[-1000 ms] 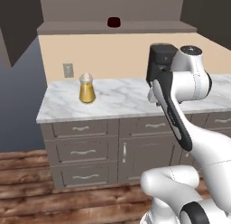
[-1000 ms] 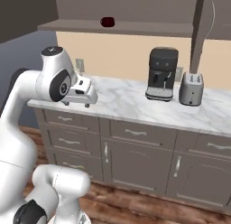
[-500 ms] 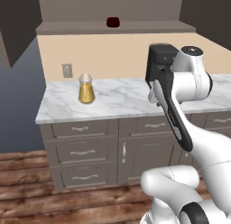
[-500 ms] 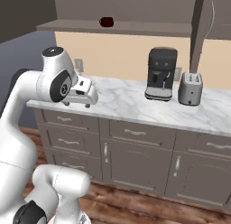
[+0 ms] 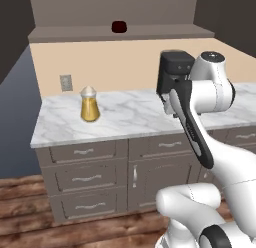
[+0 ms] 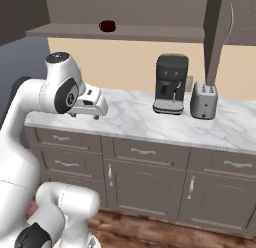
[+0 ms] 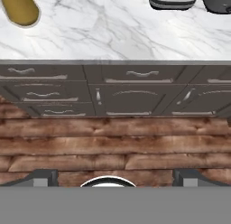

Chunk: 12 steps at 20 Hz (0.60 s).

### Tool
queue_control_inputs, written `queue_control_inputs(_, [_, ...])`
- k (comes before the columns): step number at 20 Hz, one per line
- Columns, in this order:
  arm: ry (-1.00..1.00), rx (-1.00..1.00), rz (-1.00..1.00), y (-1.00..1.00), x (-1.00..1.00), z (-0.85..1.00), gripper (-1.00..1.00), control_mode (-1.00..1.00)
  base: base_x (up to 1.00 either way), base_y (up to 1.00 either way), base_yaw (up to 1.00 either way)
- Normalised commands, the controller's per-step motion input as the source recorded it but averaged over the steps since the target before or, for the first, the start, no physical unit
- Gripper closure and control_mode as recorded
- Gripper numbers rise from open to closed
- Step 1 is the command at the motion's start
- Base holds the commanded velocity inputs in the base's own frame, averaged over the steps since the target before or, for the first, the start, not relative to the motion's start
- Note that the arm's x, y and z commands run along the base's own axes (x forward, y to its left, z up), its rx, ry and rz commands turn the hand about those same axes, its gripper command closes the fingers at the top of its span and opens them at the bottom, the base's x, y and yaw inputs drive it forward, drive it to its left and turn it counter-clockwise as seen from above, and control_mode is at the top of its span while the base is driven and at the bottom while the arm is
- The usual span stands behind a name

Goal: There is a tray on the dining counter. Grab the cup, mug, and pitcher and place them on the tray. The pitcher may be placed next to the tray if it cannot fit the tray.

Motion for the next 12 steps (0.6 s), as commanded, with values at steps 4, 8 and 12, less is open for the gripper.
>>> queue_control_inputs(4, [0.0, 0.0, 0.0, 0.0, 0.0, 0.0, -1.0, 1.0, 0.64, 0.24, -0.14])
queue_control_inputs(8, [0.0, 0.0, 0.0, 0.0, 0.0, 0.0, -1.0, 1.0, 0.47, 0.38, -0.1])
queue_control_inputs(12, [0.0, 0.0, 0.0, 0.0, 0.0, 0.0, -1.0, 1.0, 0.24, 0.45, -0.01])
